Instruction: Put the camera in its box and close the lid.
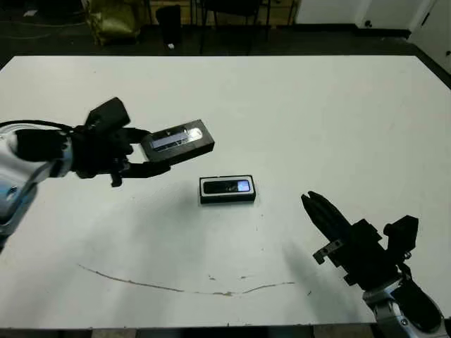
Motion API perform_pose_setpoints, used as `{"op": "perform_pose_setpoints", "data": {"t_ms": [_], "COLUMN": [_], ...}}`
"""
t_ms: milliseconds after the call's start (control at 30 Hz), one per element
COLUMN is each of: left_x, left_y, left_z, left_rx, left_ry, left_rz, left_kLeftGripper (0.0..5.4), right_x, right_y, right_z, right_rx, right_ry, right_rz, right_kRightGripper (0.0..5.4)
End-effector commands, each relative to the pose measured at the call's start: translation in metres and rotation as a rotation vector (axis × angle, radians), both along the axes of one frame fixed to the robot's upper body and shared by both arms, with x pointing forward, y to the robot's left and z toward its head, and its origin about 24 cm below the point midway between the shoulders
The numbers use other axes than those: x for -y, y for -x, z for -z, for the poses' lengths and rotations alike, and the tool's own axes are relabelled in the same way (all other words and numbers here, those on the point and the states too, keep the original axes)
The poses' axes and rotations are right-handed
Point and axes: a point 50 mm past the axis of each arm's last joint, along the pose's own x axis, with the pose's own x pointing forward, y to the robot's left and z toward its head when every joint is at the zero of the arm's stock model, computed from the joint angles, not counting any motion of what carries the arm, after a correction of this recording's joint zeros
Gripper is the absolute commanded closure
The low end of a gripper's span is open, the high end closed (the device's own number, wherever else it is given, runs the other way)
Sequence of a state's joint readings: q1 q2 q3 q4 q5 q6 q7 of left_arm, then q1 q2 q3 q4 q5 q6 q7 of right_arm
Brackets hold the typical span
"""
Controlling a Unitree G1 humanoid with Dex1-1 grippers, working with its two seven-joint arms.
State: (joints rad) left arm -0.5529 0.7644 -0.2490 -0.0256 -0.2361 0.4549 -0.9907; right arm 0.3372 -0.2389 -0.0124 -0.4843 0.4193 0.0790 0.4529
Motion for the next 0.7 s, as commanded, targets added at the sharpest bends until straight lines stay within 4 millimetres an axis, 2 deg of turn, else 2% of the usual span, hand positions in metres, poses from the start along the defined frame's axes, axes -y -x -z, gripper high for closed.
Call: {"op": "perform_pose_setpoints", "data": {"t_ms": [33, 233, 367, 533, 700], "left_x": [0.004, 0.012, 0.017, 0.023, 0.028], "left_y": [-0.007, -0.015, -0.021, -0.032, -0.042], "left_z": [0.012, 0.023, 0.026, 0.028, 0.026], "left_rx": [-0.032, -0.085, -0.110, -0.210, -0.270], "left_ry": [-0.025, -0.027, -0.023, 0.059, 0.114], "left_rz": [0.020, 0.063, 0.088, 0.130, 0.175], "left_kLeftGripper": [3.07, 3.07, 3.07, 3.07, 3.07], "right_x": [0.004, 0.002, 0.002, 0.003, 0.000], "right_y": [-0.001, 0.002, 0.003, 0.003, 0.006], "right_z": [0.006, -0.007, -0.008, -0.006, -0.013], "right_rx": [-0.012, -0.028, -0.054, -0.064, -0.071], "right_ry": [-0.029, 0.024, 0.018, 0.011, 0.016], "right_rz": [-0.003, 0.035, 0.043, 0.039, 0.043], "right_kRightGripper": [5.40, 5.40, 5.40, 5.40, 5.40]}}
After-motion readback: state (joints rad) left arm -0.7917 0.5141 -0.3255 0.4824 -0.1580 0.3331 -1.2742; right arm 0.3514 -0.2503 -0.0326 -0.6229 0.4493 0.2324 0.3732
